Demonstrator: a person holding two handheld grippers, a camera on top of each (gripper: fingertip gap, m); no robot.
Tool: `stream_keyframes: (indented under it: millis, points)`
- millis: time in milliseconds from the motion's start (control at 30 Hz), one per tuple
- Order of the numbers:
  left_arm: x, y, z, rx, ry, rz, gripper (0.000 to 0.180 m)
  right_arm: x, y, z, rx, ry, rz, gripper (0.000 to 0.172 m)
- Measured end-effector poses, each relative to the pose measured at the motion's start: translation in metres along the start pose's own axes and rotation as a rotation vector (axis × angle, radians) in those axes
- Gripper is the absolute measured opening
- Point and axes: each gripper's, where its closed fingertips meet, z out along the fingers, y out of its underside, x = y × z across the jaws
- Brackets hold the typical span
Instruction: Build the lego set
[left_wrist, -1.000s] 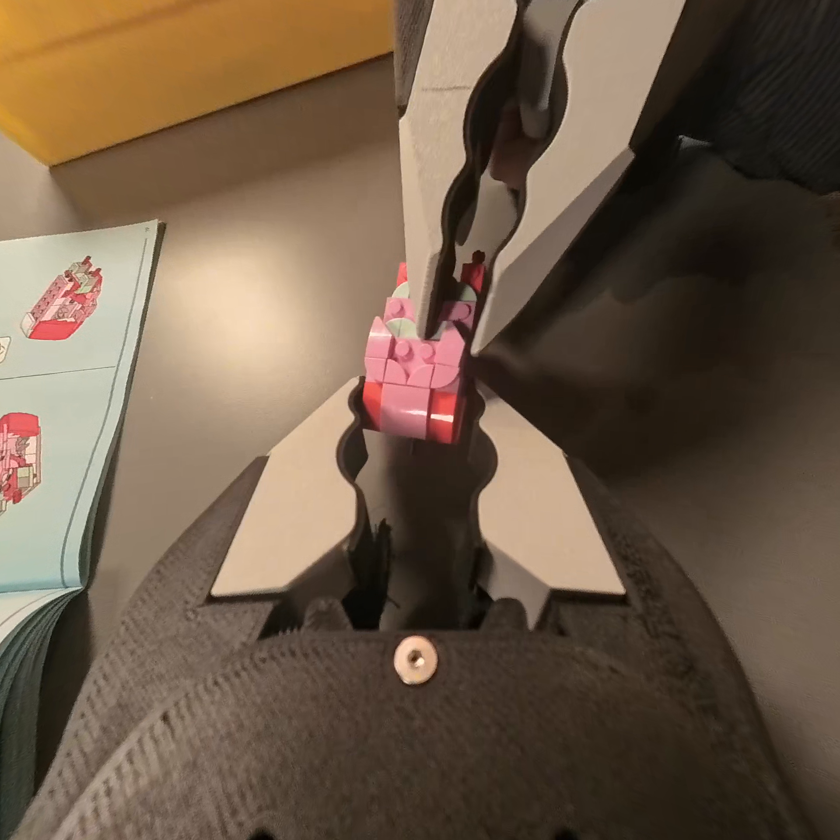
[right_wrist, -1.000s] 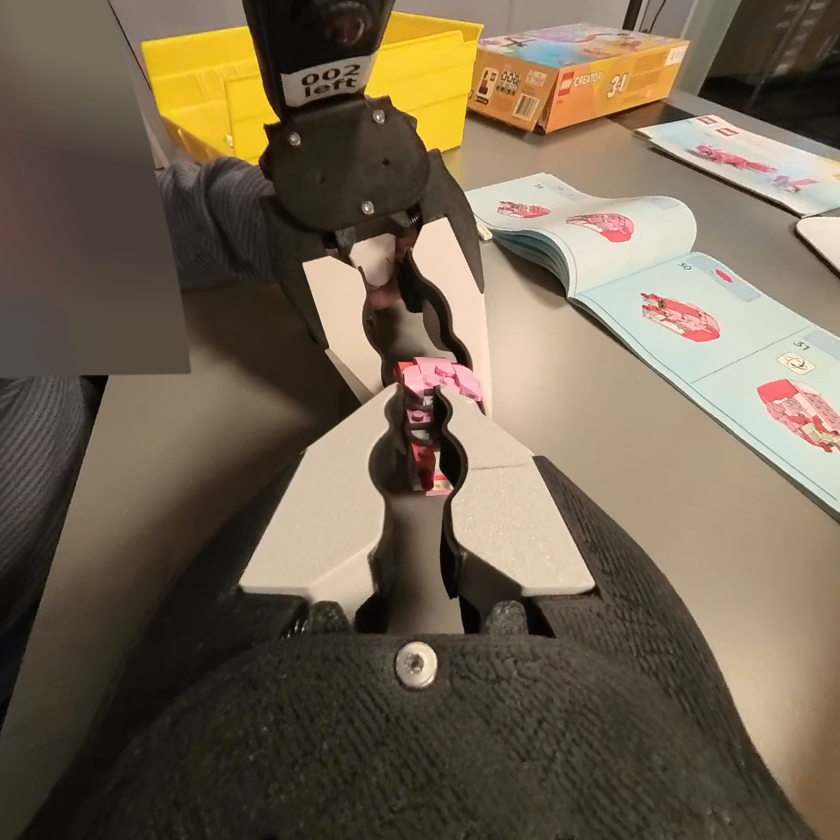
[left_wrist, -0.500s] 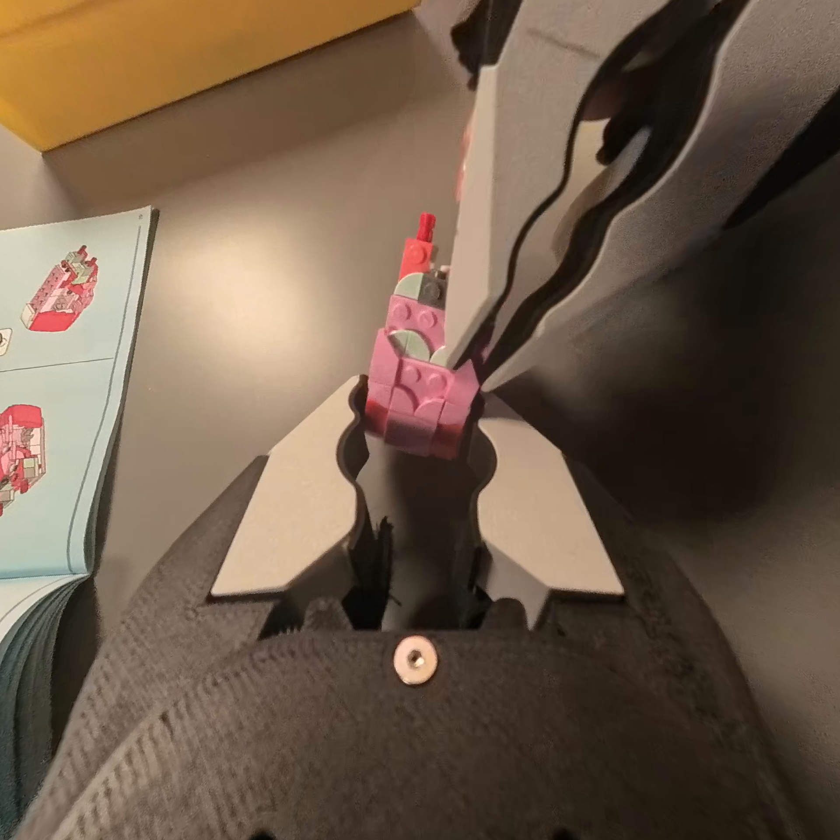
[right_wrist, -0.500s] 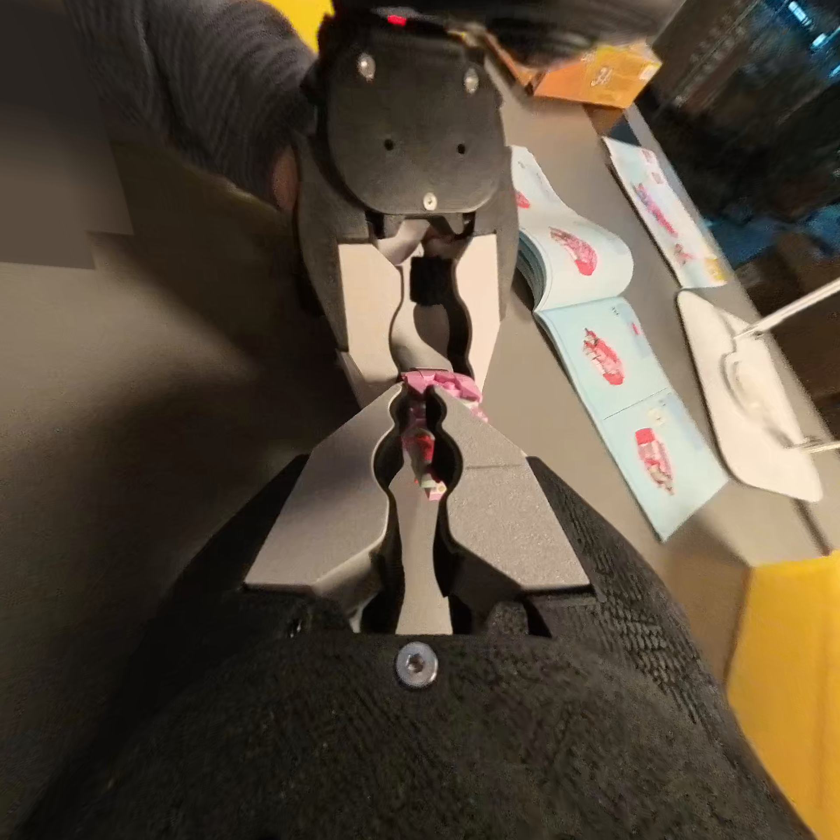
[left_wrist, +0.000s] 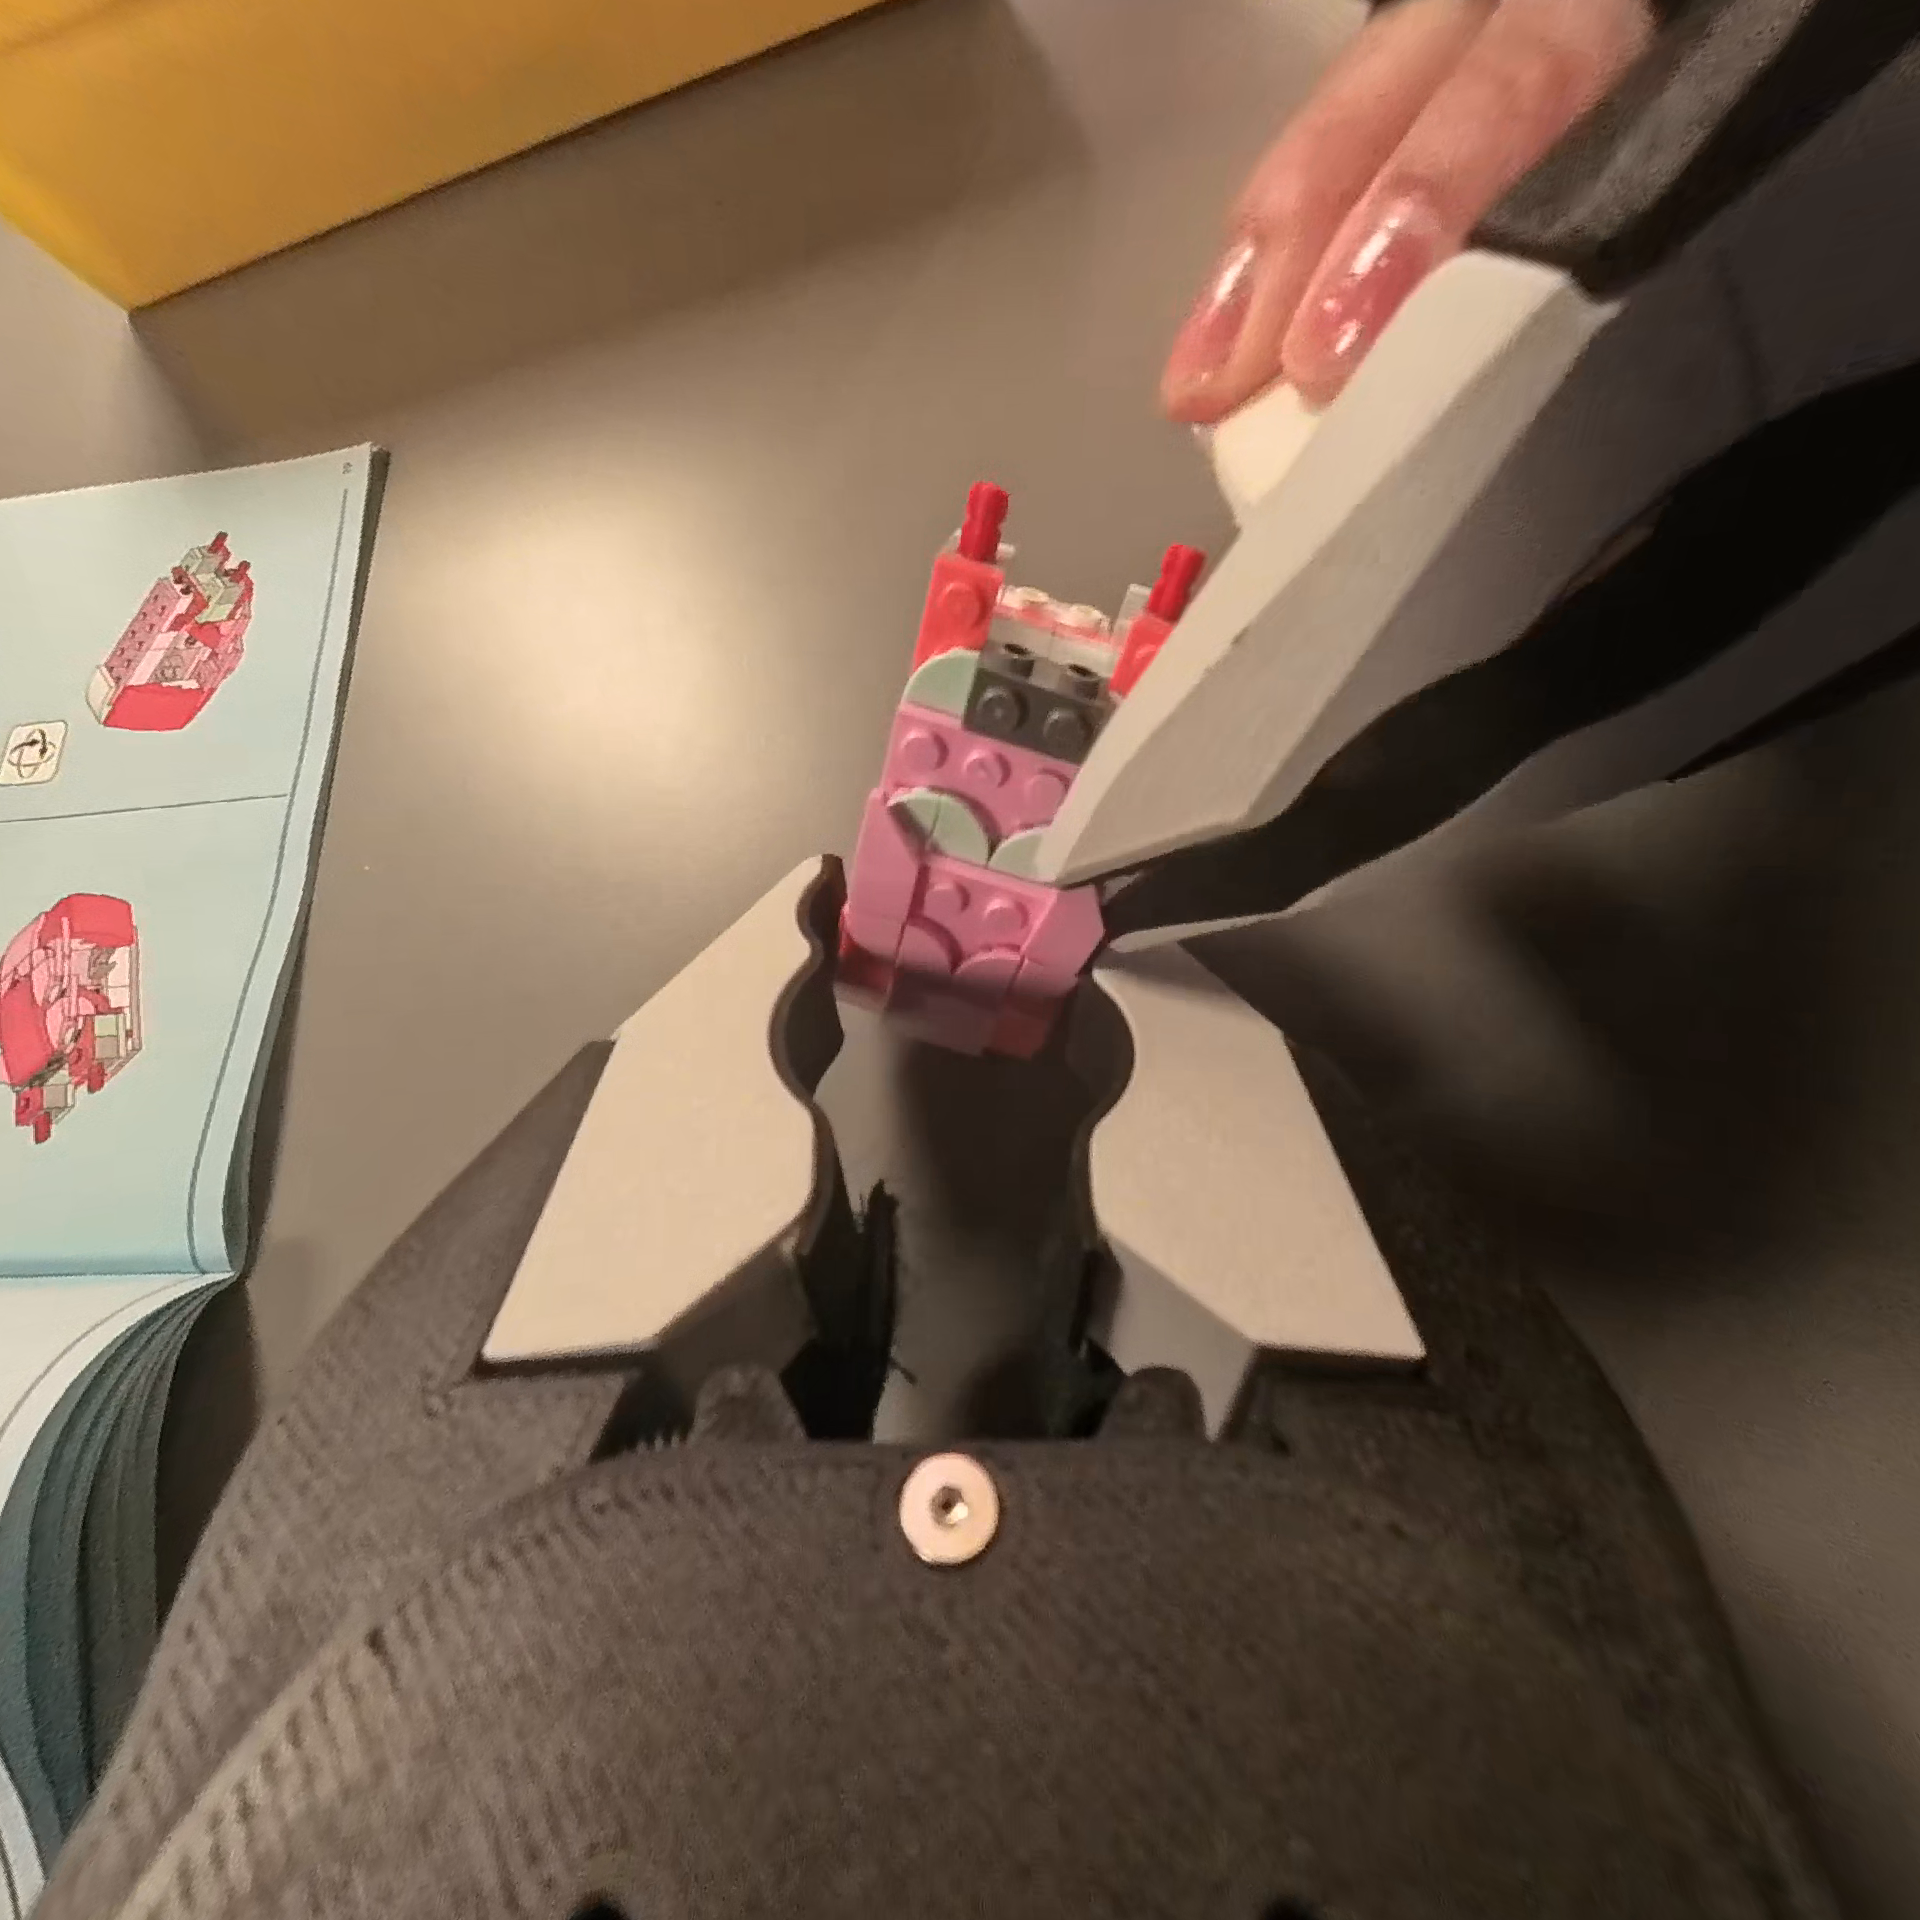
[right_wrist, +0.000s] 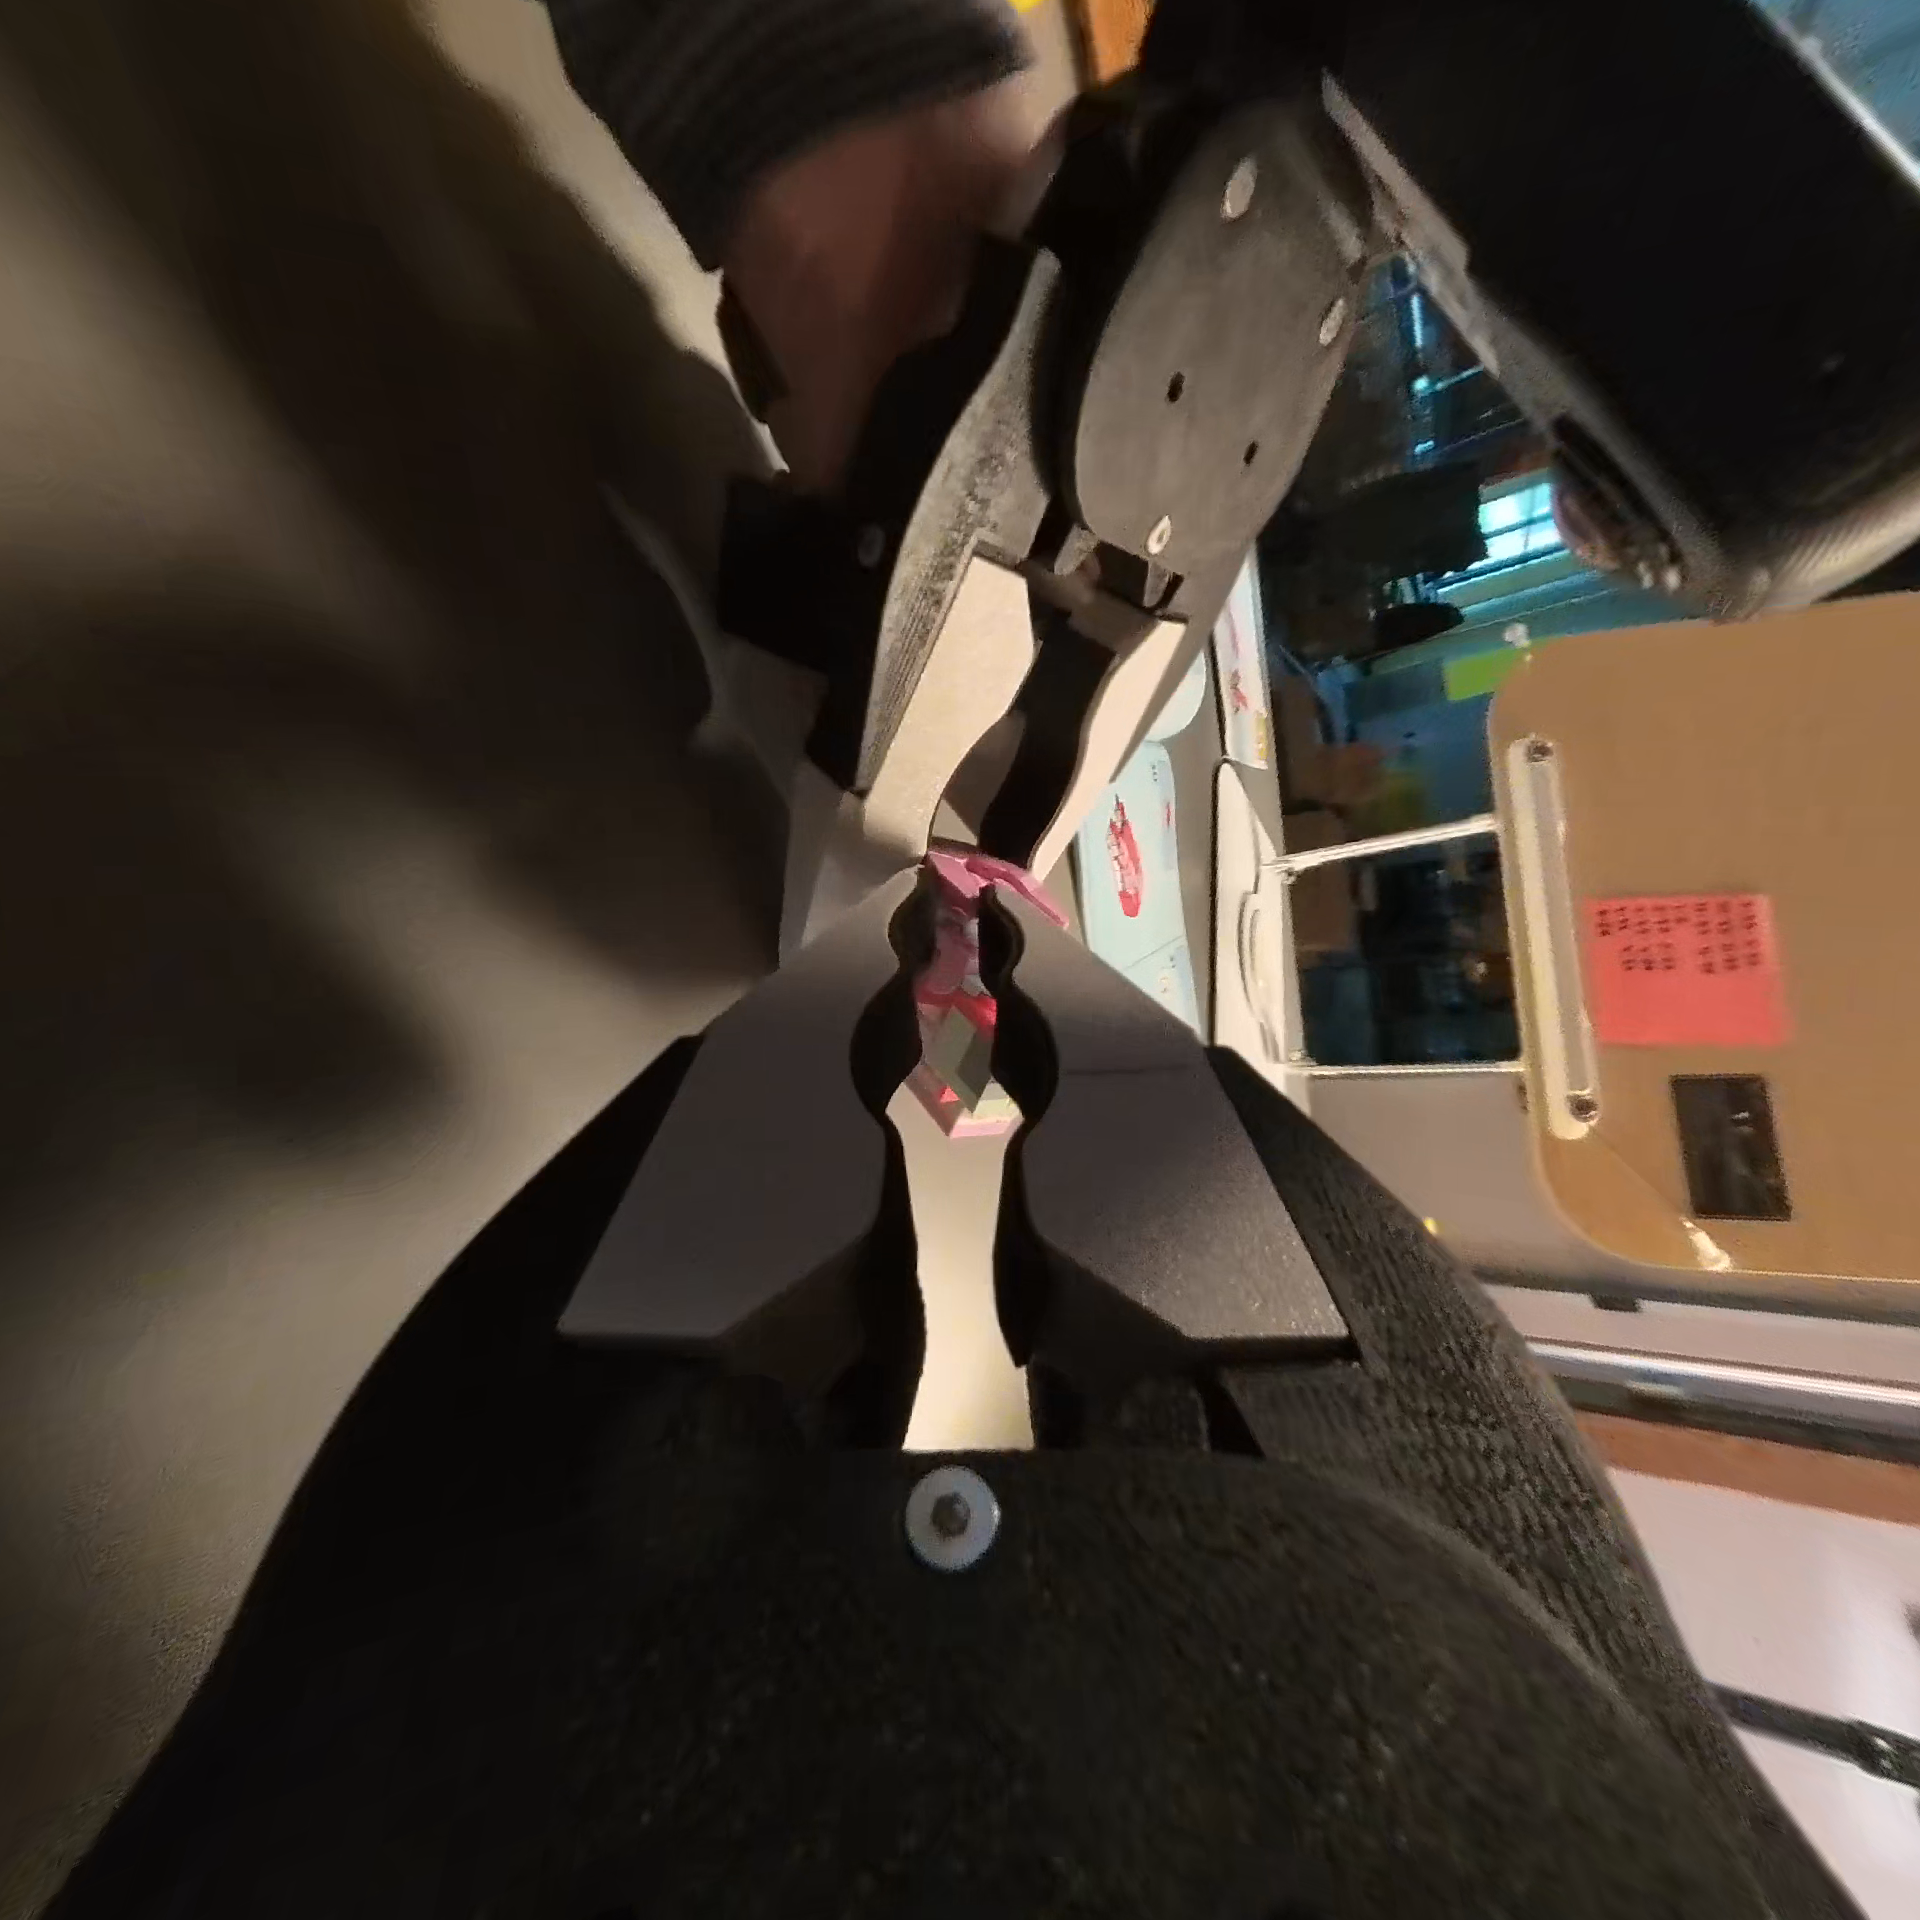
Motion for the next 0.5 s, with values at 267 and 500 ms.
stream_keyframes:
  millis: [267,500]
  points:
    - [0.0021,-0.0005,0.0006,-0.012,-0.002,-0.001,0.041,0.0001,-0.0022,-0.0018,0.098,-0.015,0.199,0.005]
    - [0.0046,-0.0014,0.0017,-0.017,0.008,-0.002,0.042,0.0013,-0.0041,-0.0032,0.191,-0.051,0.409,0.005]
